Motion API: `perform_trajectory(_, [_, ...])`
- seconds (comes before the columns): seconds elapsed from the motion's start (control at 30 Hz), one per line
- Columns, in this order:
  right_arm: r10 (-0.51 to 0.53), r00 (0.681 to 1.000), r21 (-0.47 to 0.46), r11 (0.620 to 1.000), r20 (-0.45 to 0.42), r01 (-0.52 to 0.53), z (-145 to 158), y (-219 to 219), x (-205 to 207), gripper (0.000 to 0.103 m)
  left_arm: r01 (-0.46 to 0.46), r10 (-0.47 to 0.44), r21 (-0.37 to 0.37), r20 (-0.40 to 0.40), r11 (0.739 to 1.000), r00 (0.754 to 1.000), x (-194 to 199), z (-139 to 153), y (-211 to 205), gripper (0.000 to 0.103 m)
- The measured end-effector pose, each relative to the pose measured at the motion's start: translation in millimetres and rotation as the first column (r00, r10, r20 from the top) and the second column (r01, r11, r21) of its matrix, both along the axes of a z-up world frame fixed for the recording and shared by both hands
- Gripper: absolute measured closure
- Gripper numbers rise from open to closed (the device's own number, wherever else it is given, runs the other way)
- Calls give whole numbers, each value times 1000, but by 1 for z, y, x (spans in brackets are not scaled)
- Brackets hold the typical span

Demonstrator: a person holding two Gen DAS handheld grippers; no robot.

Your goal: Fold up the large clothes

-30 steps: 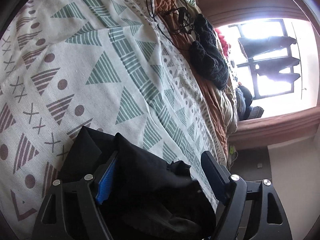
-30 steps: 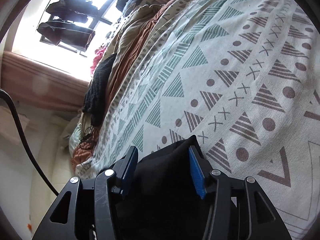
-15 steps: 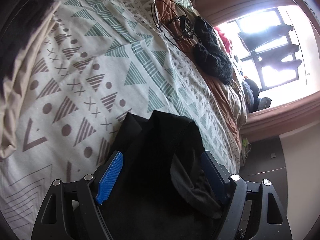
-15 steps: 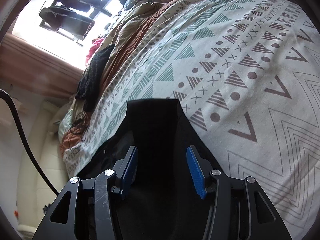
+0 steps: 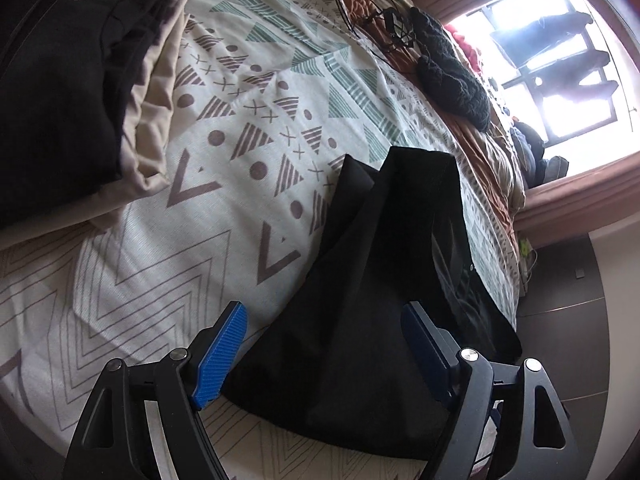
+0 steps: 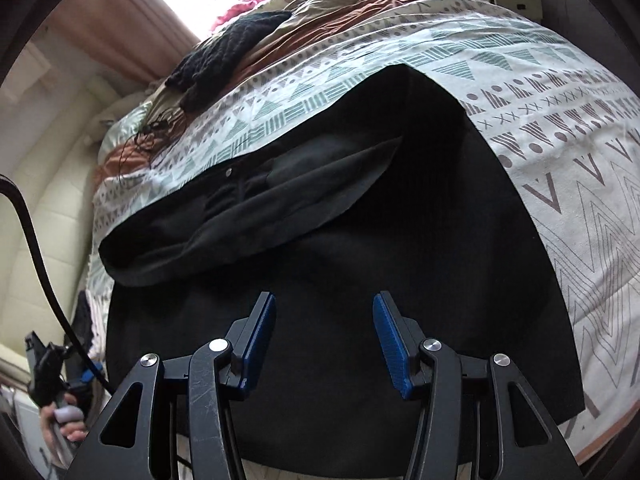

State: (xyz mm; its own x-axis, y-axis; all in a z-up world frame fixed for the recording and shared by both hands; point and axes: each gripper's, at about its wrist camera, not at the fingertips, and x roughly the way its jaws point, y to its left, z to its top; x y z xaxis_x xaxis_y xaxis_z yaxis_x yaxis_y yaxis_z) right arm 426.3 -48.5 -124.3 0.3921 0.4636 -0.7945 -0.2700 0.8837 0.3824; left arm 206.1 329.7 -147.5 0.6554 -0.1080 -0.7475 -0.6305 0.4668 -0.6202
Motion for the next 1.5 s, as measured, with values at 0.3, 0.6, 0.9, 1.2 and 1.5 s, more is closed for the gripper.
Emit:
perform_trajectory(0.3, [121, 992, -145, 983, 26, -116, -6, 65, -50, 52, -5, 5, -33, -22, 999, 1000, -42, -20, -6, 25])
perform_trajectory(0.6, [215, 976, -183, 961, 18, -209, -21, 97, -96, 52, -2, 0, -40, -37, 999, 999, -58, -28, -12, 33])
perform_trajectory(0.9, [235, 972, -262, 937, -17, -231, -43, 112, -99, 52, 8, -12, -55, -57, 998, 998, -52, -39, -13, 33])
perform_trajectory(1.2, [194, 980, -261, 944, -47, -200, -54, 134, -46, 61, -22, 19, -63, -47, 998, 999, -41, -37, -11, 33])
perform_trajectory(1.5, [178, 982, -261, 947, -61, -188, -53, 161, 20, 62, -41, 36, -73, -64, 997, 997, -27, -41, -6, 33])
